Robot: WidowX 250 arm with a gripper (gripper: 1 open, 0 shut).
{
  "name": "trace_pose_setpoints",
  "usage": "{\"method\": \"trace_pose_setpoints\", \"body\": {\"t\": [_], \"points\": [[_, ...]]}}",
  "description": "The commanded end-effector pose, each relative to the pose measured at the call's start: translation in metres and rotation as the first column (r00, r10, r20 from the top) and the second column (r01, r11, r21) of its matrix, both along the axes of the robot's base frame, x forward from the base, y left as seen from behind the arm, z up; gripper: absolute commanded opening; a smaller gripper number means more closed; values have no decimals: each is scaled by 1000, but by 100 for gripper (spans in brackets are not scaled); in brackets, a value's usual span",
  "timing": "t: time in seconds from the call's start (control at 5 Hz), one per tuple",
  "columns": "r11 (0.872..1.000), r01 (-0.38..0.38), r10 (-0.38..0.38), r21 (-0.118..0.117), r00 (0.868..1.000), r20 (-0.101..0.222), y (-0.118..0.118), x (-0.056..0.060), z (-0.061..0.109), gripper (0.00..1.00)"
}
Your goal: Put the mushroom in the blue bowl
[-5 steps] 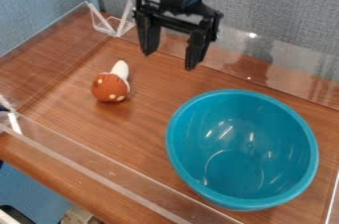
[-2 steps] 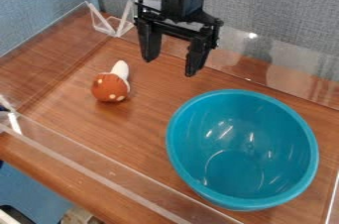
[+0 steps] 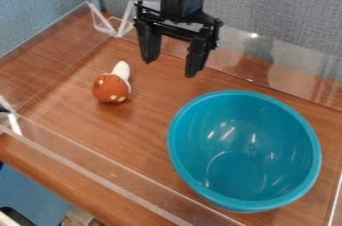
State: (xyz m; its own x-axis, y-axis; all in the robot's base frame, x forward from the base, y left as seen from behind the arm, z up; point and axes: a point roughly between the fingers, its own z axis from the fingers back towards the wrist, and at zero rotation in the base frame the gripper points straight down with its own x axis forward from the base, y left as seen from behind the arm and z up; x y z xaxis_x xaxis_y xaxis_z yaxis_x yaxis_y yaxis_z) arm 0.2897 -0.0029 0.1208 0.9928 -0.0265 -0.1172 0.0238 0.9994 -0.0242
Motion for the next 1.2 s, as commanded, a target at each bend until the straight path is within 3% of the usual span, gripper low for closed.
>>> {"method": "trace_pose_setpoints", "body": {"t": [0.0, 1.0], "points": [[1000, -7, 7, -4, 998, 67, 3, 8, 18, 100], [1000, 9, -8, -18, 996, 85, 0, 7, 26, 100]]}}
